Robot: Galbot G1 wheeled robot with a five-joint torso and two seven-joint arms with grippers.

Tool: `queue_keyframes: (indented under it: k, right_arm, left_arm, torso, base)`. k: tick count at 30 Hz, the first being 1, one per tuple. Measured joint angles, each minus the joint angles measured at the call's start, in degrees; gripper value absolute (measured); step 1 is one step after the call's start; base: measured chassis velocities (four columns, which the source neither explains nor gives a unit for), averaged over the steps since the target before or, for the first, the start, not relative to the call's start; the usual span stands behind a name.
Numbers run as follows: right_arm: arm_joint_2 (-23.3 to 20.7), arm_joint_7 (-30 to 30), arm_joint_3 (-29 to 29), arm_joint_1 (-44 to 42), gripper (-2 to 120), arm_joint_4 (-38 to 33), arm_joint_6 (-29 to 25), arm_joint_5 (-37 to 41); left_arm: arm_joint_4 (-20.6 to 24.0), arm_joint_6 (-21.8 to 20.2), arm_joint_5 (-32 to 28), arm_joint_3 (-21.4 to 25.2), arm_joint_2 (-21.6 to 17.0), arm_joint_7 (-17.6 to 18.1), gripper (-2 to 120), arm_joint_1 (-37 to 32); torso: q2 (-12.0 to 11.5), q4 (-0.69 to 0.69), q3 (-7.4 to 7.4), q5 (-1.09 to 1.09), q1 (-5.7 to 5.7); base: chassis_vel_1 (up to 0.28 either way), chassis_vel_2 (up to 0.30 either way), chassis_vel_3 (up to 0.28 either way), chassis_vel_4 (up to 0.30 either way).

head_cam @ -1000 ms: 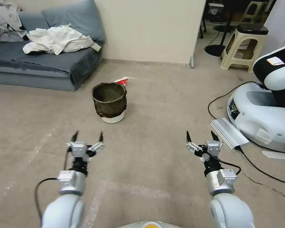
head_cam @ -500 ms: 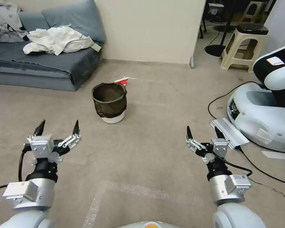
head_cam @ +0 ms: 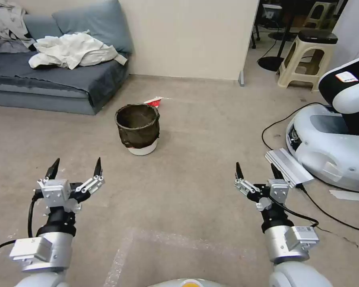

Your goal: Pick up the trash can from the floor.

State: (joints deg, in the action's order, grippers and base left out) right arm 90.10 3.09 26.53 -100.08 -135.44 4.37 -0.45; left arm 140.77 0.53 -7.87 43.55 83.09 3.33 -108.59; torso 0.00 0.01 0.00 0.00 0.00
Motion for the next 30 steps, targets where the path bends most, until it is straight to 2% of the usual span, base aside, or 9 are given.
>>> queue_keyframes:
  k: [30]
  right_arm:
    - [0.1,0.7,0.3,0.9,100,1.9,-1.3,-0.3]
  left_arm:
    - [-1.4,1.5,1.5,0.6,1.6,-0.2,100,-0.6]
  torso:
    - [0.0,0.0,0.0,0.0,0.0]
  base:
    - [0.0,0.0,0.0,0.0]
